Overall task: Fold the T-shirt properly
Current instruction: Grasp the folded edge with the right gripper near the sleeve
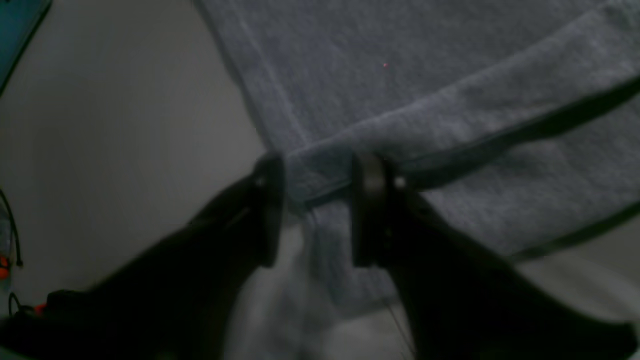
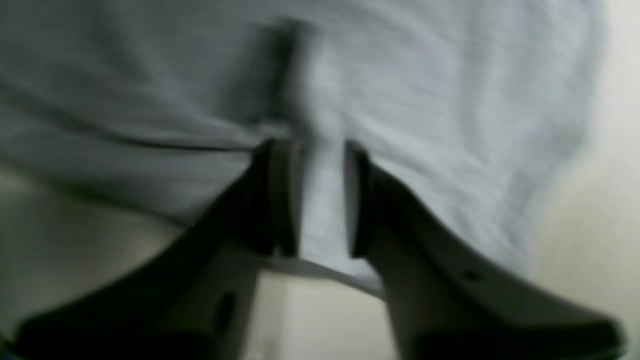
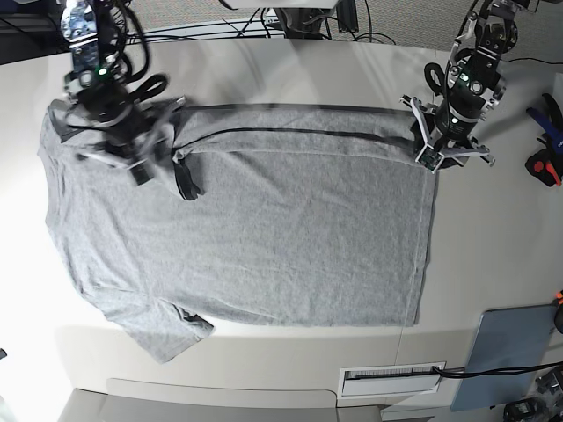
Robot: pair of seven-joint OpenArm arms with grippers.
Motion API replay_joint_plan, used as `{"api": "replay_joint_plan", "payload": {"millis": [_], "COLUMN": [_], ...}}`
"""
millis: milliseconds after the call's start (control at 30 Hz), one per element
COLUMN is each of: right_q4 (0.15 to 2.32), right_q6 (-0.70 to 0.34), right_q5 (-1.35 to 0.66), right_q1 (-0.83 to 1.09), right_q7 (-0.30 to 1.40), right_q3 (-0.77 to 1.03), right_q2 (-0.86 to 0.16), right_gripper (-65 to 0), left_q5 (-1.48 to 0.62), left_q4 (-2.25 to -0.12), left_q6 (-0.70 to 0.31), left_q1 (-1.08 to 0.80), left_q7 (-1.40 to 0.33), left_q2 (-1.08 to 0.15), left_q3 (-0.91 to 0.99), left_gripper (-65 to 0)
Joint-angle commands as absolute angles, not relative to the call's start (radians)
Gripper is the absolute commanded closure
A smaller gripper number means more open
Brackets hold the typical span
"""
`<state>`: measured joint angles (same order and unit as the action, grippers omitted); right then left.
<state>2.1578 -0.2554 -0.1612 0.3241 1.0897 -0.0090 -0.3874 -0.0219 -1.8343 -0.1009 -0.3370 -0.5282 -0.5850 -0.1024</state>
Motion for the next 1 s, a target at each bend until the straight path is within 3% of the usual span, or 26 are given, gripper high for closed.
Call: {"api": "replay_joint_plan", "payload": {"millis": [0, 100, 233, 500, 733, 967], "right_q4": [2.173, 2.173, 2.146, 1.973, 1.826, 1.740], "right_q6": [-0.249, -0.250, -0.252, -0.254, -0.256, -0.306], "right_q5": [-0.155, -0.157, -0.157, -0.157, -0.156, -0.156], "right_q1": [0.327, 0.369, 0.439, 0.430, 0.363, 0.333], "right_q7": [1.081, 1.088, 1.049, 0.961, 0.958, 0.954], "right_q3": [0.031, 0.138, 0.237, 0.313, 0.316, 0.316], "right_q2": [-0.399, -0.399, -0.399, -0.399, -0.399, -0.400], "right_gripper": [-7.8, -0.3, 0.0, 0.0, 0.0, 0.0], "left_q5": [-0.024, -0.055, -0.112, -0.139, -0.113, -0.105], "left_q4": [-1.851, -1.857, -1.866, -1.864, -1.862, -1.795], "left_q6": [-0.092, -0.093, -0.093, -0.091, 0.005, 0.007], "left_q1": [-0.332, -0.333, -0.332, -0.336, -0.359, -0.376], "left_q7": [-0.520, -0.537, -0.550, -0.555, -0.561, -0.553], "left_q2": [-0.598, -0.594, -0.564, -0.483, -0.479, -0.479], "left_q3": [-0.094, -0.094, -0.094, -0.094, -0.094, -0.094], "left_gripper": [-15.7, -9.1, -6.6, -6.3, -6.3, -6.2]}}
